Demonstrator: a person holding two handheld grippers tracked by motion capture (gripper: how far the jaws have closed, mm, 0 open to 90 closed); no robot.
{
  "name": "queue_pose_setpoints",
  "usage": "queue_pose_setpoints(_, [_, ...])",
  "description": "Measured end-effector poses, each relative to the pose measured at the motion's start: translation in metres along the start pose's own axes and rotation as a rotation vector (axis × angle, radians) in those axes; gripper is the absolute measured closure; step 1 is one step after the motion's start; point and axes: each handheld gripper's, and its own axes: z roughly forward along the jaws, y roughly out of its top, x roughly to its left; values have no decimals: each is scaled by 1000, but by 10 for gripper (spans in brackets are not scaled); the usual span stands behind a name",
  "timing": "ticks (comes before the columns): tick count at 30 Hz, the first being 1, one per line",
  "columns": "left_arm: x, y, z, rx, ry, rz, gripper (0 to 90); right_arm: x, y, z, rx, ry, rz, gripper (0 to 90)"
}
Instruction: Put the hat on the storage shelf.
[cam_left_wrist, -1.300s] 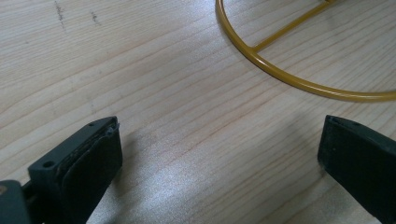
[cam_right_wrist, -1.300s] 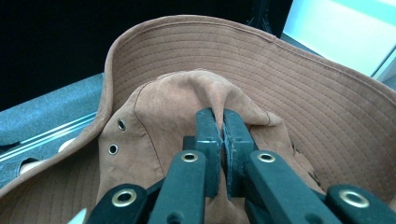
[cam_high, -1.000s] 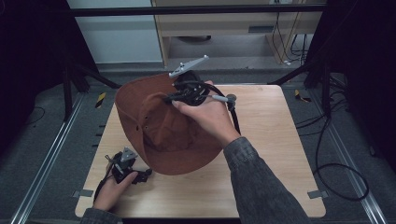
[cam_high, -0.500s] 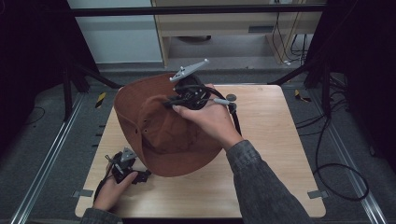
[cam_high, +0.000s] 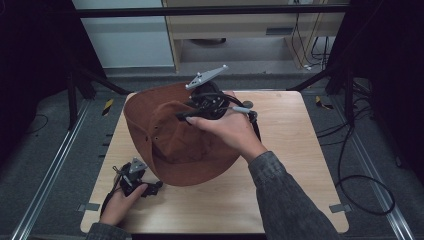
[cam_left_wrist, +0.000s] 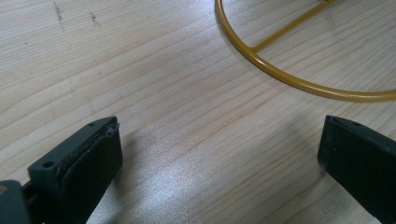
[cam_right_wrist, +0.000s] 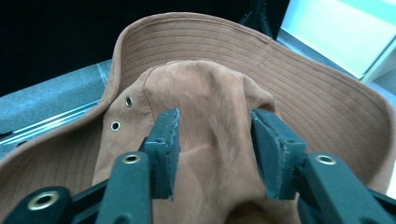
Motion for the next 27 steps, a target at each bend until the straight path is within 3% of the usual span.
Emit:
queue_pose_setpoints(6, [0, 0, 0, 0, 0, 0, 0, -1, -3, -6, -8, -8, 7, 456])
queue_pose_setpoints(14, [0, 0, 0, -5, 1, -1, 0, -2, -11, -29, -47, -51, 24, 243])
queue_pose_setpoints(21, [-1, 0, 0, -6, 1, 1, 0, -16, -38, -67, -107, -135, 80, 154])
queue_pose_setpoints(27, [-1, 0, 0, -6, 1, 1, 0, -31, -64, -92, -119, -188, 130, 109])
